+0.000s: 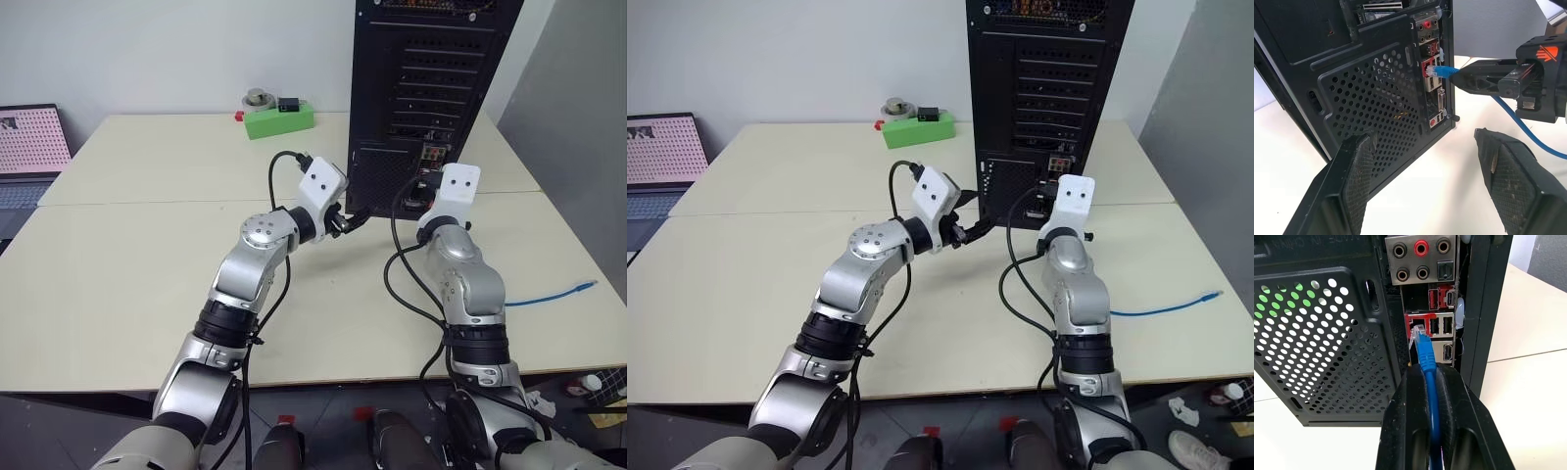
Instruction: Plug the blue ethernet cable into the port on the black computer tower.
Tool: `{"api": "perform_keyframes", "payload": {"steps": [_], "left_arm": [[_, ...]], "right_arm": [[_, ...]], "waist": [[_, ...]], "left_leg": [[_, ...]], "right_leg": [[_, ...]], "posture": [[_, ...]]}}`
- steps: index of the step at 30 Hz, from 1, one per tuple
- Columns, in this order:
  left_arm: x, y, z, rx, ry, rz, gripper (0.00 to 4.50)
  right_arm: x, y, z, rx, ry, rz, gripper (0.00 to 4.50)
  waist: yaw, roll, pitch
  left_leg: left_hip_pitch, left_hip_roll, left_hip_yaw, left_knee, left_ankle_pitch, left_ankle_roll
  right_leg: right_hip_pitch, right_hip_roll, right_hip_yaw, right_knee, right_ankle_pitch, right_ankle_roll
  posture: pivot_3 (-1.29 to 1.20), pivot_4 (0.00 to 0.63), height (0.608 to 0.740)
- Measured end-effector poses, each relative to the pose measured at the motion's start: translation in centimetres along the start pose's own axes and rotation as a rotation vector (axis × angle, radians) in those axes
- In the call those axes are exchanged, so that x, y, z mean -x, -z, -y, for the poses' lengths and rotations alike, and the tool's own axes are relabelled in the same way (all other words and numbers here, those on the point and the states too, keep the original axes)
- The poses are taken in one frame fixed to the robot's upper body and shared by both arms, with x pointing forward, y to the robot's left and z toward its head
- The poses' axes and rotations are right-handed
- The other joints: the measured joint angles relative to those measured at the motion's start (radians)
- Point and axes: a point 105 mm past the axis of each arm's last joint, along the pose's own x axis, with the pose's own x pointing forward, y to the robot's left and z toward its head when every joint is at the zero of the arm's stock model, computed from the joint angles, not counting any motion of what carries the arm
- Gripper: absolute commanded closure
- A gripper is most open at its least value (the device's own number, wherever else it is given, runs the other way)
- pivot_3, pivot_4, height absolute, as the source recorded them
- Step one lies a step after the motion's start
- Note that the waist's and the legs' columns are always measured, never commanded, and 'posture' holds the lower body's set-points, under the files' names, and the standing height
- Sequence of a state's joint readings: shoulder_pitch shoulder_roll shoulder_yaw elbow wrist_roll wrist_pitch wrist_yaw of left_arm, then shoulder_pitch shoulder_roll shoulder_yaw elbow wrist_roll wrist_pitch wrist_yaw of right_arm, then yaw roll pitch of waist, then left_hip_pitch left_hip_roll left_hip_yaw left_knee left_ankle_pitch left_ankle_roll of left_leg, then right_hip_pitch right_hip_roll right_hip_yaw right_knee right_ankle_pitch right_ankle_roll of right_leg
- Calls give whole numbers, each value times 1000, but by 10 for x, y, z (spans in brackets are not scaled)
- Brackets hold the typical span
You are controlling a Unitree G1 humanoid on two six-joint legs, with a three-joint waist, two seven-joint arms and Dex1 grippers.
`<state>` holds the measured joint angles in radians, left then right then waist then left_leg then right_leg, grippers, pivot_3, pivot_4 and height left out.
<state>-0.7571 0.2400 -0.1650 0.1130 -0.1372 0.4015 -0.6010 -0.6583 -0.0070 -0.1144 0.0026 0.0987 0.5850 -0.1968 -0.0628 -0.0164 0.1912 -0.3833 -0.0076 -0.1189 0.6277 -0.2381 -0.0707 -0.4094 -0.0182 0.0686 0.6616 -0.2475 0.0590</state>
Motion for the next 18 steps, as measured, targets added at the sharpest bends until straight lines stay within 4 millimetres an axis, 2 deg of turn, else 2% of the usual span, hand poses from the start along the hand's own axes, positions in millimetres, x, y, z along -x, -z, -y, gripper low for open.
{"api": "perform_keyframes", "payload": {"steps": [13, 18], "left_arm": [[1, 2, 1, 4, 0, -4, 1127], [1, 4, 1, 6, -1, -6, 1127]], "right_arm": [[4, -10, -10, 22, -35, 39, 4500], [7, -6, -9, 34, -30, 28, 4500]], "waist": [[-1, 0, 0], [-1, 0, 0]], "left_leg": [[-1, 0, 1, -1, 0, 0], [-1, 0, 0, -2, 0, 0]], "right_leg": [[-1, 0, 0, -2, 0, 0], [-1, 0, 0, -2, 0, 0]], "posture": [[0, 150, 740], [0, 150, 740]]}}
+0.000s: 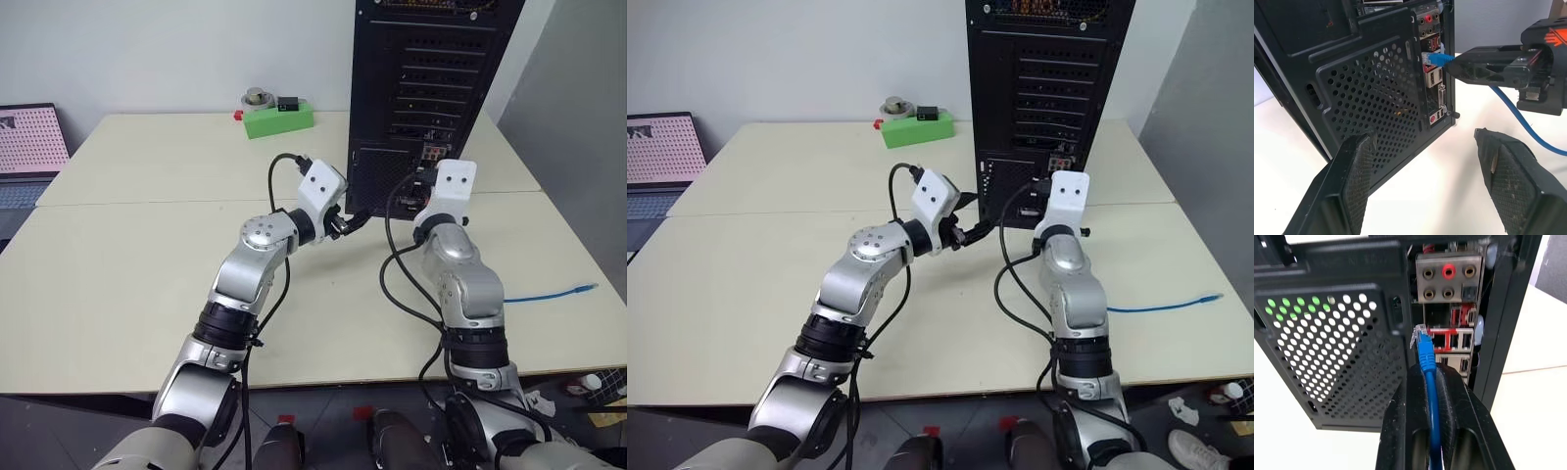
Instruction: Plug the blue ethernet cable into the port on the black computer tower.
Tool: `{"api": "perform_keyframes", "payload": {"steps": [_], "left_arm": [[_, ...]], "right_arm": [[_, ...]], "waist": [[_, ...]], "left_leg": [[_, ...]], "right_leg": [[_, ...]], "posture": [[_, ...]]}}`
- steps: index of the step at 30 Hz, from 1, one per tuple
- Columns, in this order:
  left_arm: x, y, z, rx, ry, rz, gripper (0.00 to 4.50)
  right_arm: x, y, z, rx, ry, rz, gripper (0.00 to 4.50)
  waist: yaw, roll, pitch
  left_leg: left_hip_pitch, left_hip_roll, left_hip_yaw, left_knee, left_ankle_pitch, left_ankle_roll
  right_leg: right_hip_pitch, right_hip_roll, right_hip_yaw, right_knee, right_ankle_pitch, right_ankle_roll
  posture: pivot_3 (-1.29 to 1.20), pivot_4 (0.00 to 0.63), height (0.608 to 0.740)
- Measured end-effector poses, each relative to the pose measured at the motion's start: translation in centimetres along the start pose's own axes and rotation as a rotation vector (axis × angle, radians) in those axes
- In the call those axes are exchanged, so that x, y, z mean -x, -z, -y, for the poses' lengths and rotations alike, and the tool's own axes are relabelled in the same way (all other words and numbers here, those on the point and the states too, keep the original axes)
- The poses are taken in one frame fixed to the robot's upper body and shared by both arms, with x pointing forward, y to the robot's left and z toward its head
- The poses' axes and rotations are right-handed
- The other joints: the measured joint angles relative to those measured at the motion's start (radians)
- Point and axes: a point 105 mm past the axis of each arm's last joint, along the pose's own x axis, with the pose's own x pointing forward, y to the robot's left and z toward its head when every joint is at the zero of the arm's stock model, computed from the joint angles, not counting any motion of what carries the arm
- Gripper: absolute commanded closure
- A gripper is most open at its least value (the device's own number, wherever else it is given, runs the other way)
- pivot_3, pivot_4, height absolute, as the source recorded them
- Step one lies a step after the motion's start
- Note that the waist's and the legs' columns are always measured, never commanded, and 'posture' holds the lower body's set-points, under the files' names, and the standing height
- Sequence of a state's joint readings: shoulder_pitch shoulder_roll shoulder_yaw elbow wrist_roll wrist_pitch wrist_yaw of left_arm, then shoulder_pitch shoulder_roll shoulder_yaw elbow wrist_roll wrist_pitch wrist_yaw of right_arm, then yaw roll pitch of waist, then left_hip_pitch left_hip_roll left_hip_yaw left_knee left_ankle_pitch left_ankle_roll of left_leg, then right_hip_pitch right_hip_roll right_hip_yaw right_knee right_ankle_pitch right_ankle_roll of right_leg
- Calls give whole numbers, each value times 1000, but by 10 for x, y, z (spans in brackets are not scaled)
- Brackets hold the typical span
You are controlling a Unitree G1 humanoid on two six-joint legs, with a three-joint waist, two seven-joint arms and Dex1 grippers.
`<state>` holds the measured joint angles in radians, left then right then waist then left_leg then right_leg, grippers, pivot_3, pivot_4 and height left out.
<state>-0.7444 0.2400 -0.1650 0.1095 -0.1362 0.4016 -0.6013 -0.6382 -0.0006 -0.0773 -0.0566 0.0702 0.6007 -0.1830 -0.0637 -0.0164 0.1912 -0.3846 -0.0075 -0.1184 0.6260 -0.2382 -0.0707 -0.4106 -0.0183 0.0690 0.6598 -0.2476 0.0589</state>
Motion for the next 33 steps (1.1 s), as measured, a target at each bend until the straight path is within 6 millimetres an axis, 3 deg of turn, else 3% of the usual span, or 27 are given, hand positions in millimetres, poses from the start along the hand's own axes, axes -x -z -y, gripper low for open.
{"api": "perform_keyframes", "payload": {"steps": [33], "left_arm": [[1, 2, 0, 4, -1, -4, 1127]], "right_arm": [[0, 2, 8, -1, 54, -3, 4500]], "waist": [[1, 0, 0]], "left_leg": [[0, 0, 0, 0, 0, 0]], "right_leg": [[0, 0, 0, 0, 0, 0]], "posture": [[0, 150, 740]]}}
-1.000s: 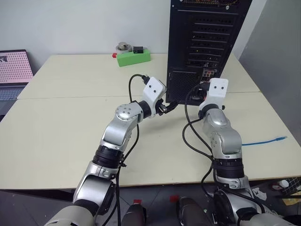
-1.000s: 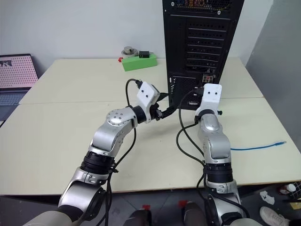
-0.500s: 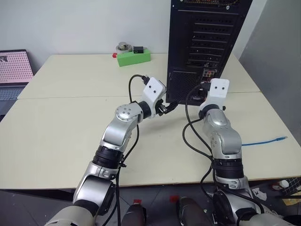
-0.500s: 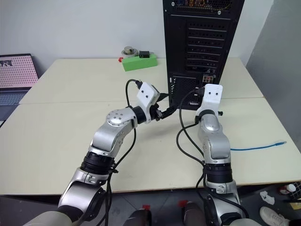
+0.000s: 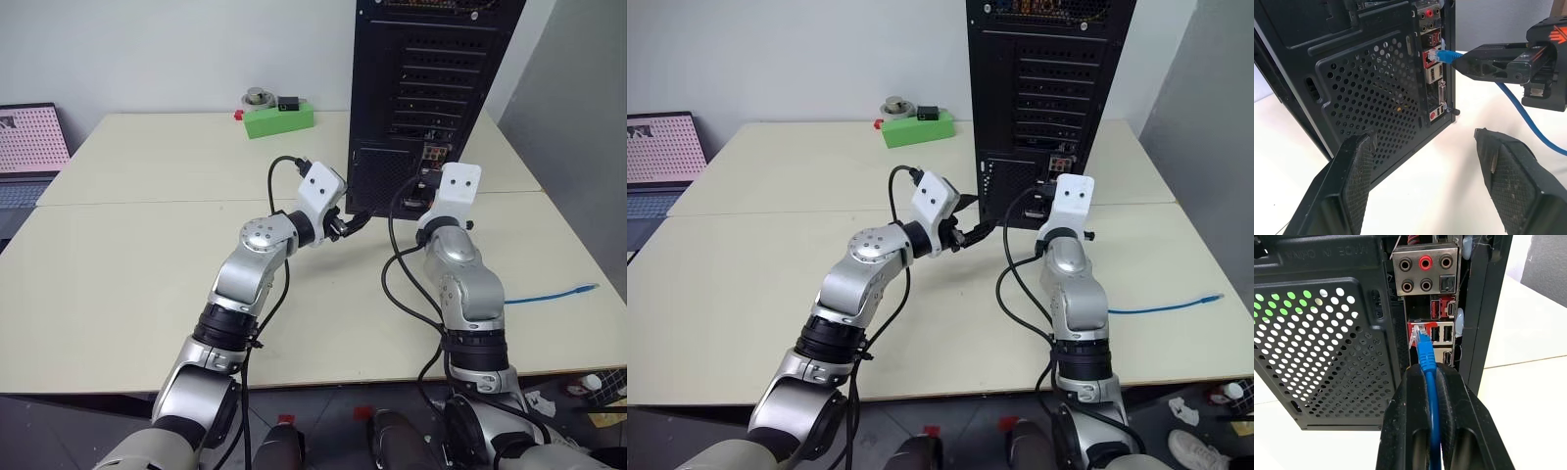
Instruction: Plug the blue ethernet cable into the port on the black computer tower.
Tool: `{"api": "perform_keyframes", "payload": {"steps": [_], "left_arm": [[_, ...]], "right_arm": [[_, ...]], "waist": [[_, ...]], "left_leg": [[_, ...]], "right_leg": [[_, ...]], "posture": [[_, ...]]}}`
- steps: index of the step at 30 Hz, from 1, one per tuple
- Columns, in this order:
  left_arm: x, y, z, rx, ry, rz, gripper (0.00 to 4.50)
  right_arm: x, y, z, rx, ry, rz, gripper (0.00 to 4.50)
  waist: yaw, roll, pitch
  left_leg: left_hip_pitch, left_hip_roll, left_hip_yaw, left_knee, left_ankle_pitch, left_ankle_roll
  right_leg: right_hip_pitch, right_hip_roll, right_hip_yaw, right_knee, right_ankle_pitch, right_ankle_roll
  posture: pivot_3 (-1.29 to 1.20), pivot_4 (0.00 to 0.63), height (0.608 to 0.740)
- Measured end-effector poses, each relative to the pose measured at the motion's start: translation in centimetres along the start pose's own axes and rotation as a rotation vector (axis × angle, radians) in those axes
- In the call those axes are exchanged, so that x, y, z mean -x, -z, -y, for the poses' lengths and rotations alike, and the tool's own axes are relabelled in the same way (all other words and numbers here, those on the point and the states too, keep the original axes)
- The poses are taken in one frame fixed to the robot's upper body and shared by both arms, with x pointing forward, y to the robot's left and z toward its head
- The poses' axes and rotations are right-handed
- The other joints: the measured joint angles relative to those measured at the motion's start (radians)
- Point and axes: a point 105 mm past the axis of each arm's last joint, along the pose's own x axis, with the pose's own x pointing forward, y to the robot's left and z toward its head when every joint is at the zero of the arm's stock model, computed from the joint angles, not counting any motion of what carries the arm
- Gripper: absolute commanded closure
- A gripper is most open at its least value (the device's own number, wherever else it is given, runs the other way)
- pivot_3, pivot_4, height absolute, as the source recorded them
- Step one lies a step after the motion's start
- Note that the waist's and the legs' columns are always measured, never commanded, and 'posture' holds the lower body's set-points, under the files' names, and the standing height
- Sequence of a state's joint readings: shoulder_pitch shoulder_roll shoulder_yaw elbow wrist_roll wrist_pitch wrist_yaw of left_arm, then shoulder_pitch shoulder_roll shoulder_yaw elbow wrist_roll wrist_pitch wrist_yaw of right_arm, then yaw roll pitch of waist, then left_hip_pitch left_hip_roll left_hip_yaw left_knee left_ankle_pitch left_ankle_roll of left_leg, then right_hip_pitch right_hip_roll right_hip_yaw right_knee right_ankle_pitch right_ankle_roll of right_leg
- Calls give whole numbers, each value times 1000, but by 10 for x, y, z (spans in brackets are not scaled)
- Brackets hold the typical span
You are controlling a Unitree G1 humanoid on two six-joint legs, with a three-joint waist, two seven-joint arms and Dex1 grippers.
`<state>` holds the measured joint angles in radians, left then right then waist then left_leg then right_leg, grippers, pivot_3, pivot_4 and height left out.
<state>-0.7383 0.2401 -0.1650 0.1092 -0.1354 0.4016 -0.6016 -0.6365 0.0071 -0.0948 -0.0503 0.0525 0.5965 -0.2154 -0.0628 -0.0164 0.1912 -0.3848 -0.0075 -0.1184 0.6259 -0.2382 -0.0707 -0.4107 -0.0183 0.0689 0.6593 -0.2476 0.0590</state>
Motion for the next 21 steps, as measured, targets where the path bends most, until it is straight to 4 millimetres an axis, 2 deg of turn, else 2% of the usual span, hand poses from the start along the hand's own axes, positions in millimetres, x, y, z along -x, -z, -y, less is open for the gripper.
{"api": "perform_keyframes", "payload": {"steps": [21], "left_arm": [[0, 0, 0, 0, 0, 0, 1127]], "right_arm": [[-3, 1, 2, 38, 0, 13, 4500]], "waist": [[0, 0, 0]], "left_leg": [[0, 0, 0, 0, 0, 0]], "right_leg": [[0, 0, 0, 0, 0, 0]], "posture": [[0, 150, 740]]}}
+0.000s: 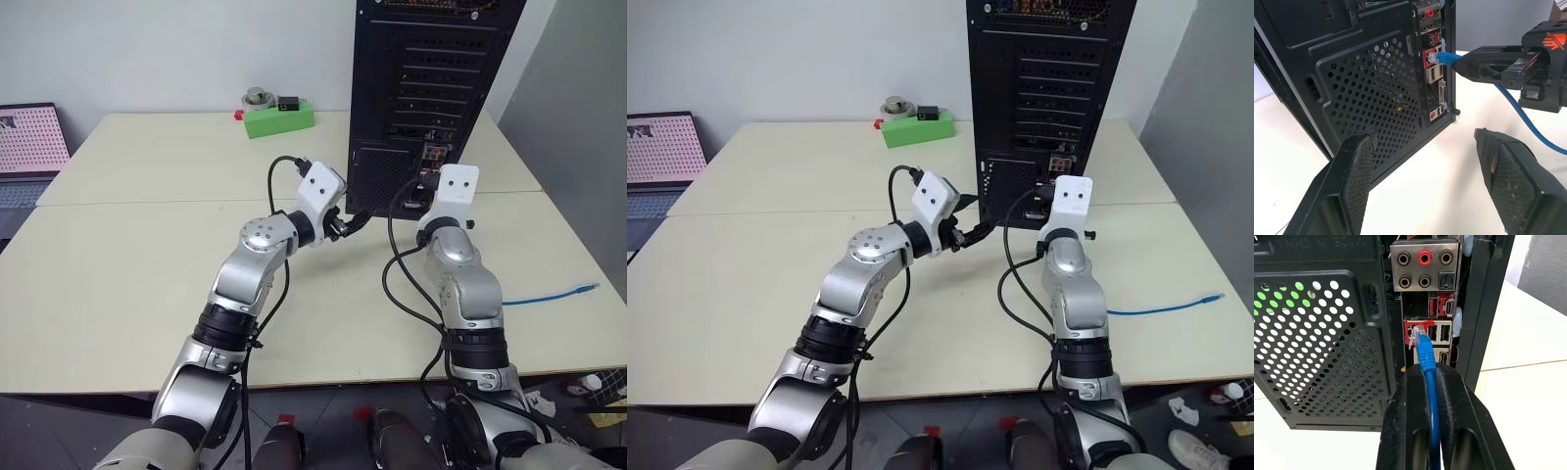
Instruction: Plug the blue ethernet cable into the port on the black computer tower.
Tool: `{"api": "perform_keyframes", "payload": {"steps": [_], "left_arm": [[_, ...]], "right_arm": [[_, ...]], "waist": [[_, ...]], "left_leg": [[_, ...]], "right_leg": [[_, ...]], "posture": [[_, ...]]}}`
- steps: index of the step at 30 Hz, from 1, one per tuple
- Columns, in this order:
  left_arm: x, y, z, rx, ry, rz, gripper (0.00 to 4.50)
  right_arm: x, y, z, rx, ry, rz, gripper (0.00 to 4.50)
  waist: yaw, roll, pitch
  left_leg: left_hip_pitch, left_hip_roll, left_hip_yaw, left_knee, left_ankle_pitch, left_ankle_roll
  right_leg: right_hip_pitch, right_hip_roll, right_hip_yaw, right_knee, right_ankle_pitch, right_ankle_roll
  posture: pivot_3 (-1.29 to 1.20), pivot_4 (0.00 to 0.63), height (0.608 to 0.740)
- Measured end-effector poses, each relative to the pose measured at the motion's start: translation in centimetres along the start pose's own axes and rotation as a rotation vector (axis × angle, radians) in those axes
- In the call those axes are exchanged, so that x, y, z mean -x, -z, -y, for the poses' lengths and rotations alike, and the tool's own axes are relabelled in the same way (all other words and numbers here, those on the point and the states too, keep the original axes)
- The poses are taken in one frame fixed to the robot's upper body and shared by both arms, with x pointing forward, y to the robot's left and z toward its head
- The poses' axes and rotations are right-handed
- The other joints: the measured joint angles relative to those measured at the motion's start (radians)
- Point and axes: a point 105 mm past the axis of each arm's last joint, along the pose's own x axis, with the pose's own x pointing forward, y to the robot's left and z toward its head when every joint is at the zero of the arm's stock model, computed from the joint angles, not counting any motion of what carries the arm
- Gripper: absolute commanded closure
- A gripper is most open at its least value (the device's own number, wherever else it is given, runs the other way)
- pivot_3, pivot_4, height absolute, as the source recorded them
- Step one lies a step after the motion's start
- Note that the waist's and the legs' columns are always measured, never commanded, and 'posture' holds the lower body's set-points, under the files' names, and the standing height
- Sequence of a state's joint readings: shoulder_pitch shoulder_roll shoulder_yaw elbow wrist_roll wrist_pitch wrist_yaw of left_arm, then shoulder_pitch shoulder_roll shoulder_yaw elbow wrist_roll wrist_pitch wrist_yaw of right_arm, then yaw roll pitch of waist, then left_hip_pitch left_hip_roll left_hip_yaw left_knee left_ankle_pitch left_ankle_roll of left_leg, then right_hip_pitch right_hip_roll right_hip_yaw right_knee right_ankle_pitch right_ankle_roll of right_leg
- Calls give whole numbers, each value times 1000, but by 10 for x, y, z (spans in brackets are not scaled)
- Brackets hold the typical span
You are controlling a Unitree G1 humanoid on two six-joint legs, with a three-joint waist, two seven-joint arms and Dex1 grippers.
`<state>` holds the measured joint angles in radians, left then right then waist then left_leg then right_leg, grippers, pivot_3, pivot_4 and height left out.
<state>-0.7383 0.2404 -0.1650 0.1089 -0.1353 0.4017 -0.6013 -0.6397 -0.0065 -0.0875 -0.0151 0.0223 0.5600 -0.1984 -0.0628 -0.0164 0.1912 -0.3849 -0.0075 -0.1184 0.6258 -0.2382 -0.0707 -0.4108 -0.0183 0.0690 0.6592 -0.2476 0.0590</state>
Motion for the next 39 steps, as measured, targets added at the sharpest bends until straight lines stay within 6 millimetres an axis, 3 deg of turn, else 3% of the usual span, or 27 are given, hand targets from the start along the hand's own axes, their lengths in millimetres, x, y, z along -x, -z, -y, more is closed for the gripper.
{"api": "perform_keyframes", "payload": {"steps": [36, 37, 39], "left_arm": [[1, -6, -1, 22, 0, 17, 1127], [2, -6, -1, 21, -1, 17, 1112], [2, -6, -2, 18, -3, 16, 1112]], "right_arm": [[-20, 4, -17, 75, -64, 9, 4500], [-20, 4, -17, 73, -66, 10, 3851], [-19, 5, -16, 66, -74, 9, 3409]], "waist": [[-24, 0, 0], [-25, 0, 0], [-24, 0, 0]], "left_leg": [[2, 0, 4, 2, 1, 2], [2, 0, 4, 2, 1, 2], [2, 0, 4, 1, 1, 2]], "right_leg": [[0, 0, 3, 2, 4, 2], [0, 0, 3, 2, 4, 2], [0, 0, 3, 1, 4, 2]], "posture": [[0, 150, 740], [0, 150, 740], [0, 150, 740]]}}
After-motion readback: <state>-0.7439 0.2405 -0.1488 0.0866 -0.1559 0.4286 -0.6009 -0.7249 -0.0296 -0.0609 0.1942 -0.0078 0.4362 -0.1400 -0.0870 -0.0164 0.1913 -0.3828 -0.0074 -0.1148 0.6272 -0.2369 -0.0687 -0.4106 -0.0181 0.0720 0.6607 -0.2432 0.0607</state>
